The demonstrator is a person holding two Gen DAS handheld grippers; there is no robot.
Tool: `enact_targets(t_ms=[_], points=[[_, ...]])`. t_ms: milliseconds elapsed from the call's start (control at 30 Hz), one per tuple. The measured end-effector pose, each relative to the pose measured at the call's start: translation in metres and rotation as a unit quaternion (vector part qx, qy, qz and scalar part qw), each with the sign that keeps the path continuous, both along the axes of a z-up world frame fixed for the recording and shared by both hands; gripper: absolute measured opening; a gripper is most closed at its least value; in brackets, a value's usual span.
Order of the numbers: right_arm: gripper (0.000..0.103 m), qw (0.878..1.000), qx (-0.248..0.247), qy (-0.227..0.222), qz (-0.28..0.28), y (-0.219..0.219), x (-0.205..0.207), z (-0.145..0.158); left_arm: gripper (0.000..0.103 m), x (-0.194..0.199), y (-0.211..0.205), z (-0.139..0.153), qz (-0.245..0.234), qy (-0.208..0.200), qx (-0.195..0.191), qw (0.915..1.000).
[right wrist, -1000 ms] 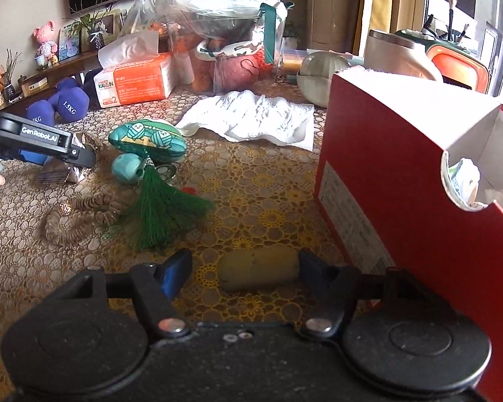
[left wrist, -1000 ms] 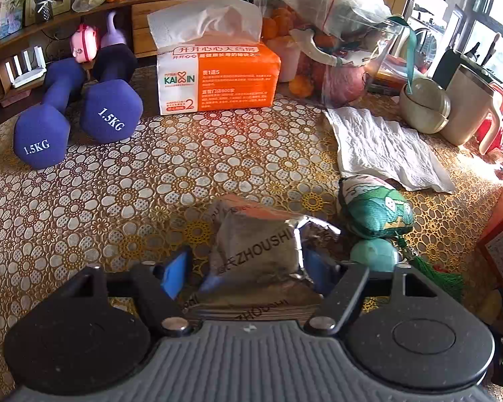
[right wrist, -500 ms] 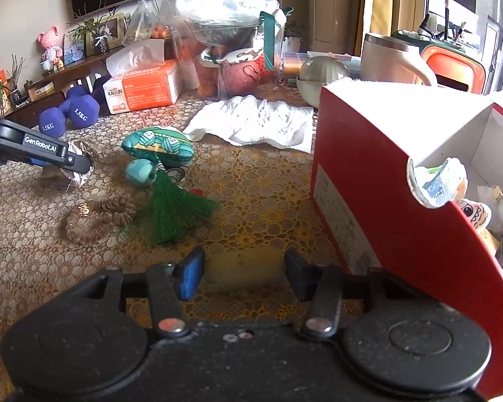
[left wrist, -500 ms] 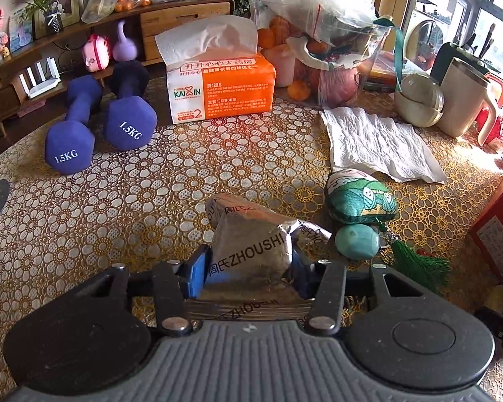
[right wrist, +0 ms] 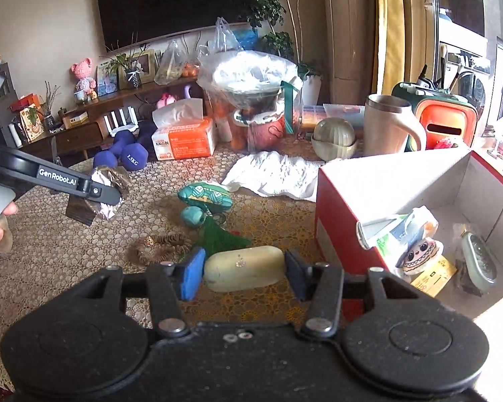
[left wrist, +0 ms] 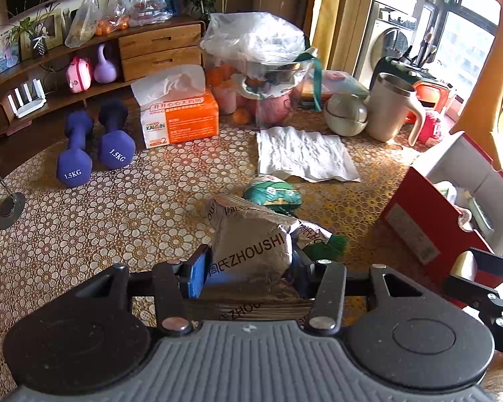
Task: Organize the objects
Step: 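Carry the snack bag and sponge over the shoebox and lower them inside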
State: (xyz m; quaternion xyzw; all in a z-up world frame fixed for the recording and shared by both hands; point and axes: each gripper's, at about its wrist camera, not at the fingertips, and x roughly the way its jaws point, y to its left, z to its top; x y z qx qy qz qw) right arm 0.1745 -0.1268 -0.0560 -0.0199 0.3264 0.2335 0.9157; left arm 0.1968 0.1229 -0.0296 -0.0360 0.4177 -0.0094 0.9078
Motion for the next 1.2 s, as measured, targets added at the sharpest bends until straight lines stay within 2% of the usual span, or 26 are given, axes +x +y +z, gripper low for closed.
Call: enact_targets(t_ms=[367,700,967,1200], points=[[0.05,0.999,0.02,-0.043,0.007,-0.035,-0.033,0.043,0.05,-0.043,-0.076,0.044,-0.077,-0.035,-0.005,0.9964],[0.05,0.997,0.012,-0.076,0.0,-0.075,-0.044,0.062,0.05,-0.052,-0.14,0.062,-0.113,-0.046,-0.022,0.9923],[0.05,0.995,-0.011,-0.089,-0.033,-0.121,-0.034,0.061,0.05,-0.034,-0.194,0.059,-0.146,-0.039,-0.023,0.9883],[0.05,0.993,-0.02,-0.084,-0.079,-0.166,-0.006,0.059,0.05,-0.015,-0.241,0.049,-0.177,-0.025,-0.011,0.9839]])
